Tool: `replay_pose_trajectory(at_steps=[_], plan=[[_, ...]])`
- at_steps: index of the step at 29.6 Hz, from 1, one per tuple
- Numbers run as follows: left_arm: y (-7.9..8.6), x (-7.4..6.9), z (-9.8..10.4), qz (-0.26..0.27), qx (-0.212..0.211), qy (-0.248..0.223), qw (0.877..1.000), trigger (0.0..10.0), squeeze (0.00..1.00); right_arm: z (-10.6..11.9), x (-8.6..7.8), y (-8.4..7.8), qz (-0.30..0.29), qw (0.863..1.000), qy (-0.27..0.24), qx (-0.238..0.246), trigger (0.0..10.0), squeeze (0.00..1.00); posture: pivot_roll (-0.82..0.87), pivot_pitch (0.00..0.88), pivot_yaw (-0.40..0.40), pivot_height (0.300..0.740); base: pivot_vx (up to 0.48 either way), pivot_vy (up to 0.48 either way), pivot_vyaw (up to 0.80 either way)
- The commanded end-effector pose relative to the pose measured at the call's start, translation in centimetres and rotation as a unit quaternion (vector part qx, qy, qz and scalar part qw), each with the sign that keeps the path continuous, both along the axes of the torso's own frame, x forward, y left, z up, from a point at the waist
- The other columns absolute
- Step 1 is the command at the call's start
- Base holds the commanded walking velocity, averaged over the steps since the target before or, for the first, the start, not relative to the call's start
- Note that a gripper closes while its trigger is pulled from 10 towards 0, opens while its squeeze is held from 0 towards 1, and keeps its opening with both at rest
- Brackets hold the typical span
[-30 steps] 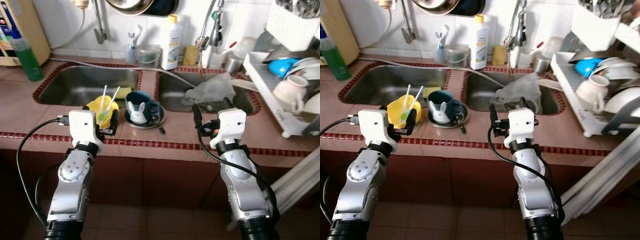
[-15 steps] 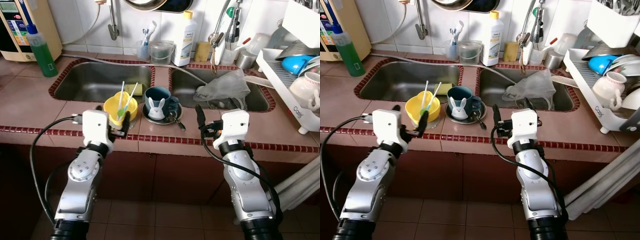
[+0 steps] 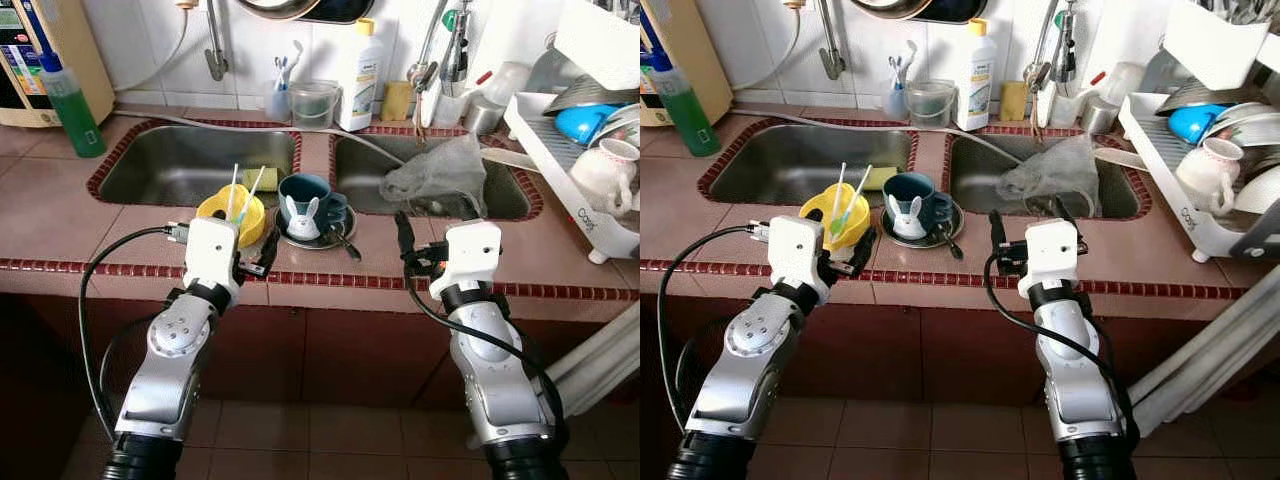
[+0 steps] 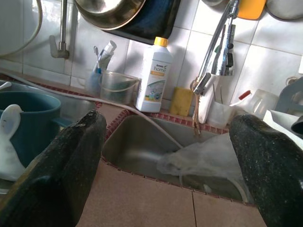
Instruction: Kitchen organization
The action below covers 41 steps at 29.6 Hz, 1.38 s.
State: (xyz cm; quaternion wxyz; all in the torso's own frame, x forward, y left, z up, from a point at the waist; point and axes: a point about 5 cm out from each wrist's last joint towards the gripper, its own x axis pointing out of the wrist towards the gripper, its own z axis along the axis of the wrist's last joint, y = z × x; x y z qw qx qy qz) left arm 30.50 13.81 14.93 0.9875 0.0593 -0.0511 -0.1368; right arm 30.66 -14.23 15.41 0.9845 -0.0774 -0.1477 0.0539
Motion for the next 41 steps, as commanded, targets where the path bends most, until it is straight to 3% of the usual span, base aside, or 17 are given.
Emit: replay_pose_trajectory(at_steps=[1, 12, 30, 41], plan=[[-0.2, 0.1, 0.6, -0.008, 0.005, -0.006, 1.000, 10.0, 0.00, 0.4, -0.1, -0.2, -0.004, 1.000, -0.007, -0.002, 10.0, 0.00, -0.03, 0.019, 0.000, 0.740, 0.000, 0.000, 0.00], [0.1, 0.4, 1.5, -0.004, -0.015, -0.011, 1.000, 10.0, 0.00, 1.0, 0.1, -0.1, -0.003, 1.000, -0.016, 0.000, 10.0, 0.00, -0.02, 0.022, -0.003, 0.740, 0.265, 0.000, 0.00], [0.5, 0.6, 2.1, 0.007, -0.026, -0.020, 0.999, 10.0, 0.00, 1.6, 0.3, 0.0, 0.000, 1.000, -0.024, 0.003, 10.0, 0.00, -0.02, 0.010, -0.007, 0.740, 0.452, 0.000, 0.00], [0.7, 0.7, 3.1, 0.024, -0.045, -0.043, 0.998, 10.0, 0.00, 1.6, 0.3, 0.0, 0.001, 1.000, -0.025, 0.005, 10.0, 0.00, -0.02, 0.009, -0.004, 0.740, 0.000, 0.000, 0.00]])
